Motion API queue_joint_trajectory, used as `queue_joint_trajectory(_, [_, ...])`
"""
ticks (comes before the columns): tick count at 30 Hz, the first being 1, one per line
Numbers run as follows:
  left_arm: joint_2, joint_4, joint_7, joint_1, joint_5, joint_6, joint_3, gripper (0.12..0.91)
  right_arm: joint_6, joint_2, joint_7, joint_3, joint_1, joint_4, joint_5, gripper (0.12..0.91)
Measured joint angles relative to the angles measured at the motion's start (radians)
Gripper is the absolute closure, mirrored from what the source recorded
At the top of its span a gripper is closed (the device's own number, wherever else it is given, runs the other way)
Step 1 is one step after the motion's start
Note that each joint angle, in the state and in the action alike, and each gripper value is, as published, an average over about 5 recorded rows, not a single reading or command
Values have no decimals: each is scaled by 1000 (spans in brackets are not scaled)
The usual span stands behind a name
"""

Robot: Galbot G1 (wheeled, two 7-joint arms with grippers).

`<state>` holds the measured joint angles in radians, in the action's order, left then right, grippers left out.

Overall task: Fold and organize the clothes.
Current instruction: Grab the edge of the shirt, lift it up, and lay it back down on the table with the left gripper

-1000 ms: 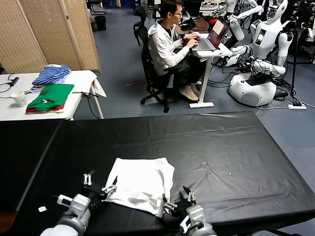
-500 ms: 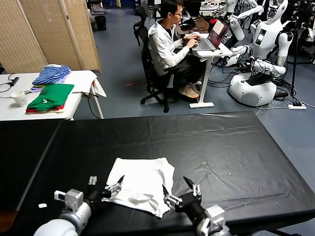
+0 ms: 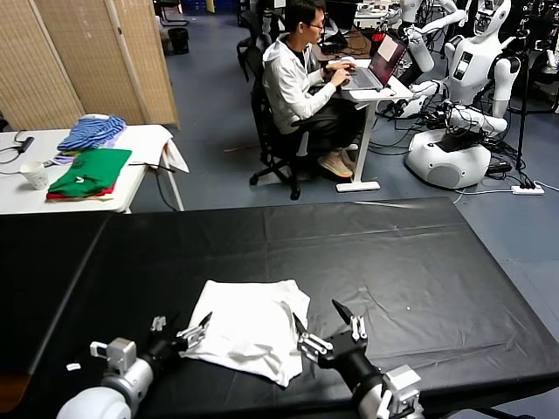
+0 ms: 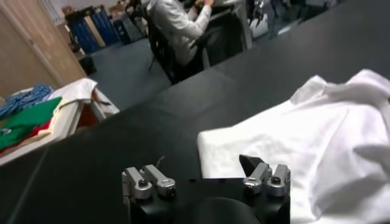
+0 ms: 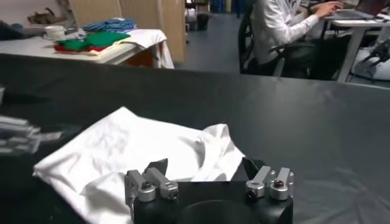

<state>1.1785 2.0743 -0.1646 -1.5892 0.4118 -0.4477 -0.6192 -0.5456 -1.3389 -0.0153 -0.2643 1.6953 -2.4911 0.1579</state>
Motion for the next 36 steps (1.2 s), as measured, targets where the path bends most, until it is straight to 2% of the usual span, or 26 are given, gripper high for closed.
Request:
queue_joint_trajectory(11, [4, -35, -9, 9, 25, -4, 17, 123, 2, -11, -3, -3, 2, -1, 5, 118])
queue_joint_trajectory(25, [6, -27, -15, 8, 23, -14, 40, 140, 4, -17, -6, -7, 13, -3, 4, 118])
queue_joint_trajectory(27, [6, -27, -20, 8, 21, -15, 42, 207, 4, -18, -7, -7, 14, -3, 3, 118])
queue_joint_trajectory(34, [4, -9, -41, 5, 36, -18, 37, 654, 4, -20, -7, -5, 18, -3, 1, 118])
queue_joint_trajectory(36, [2, 0, -42, 5, 46, -17, 32, 750, 5, -21, -7, -5, 19, -3, 1, 118])
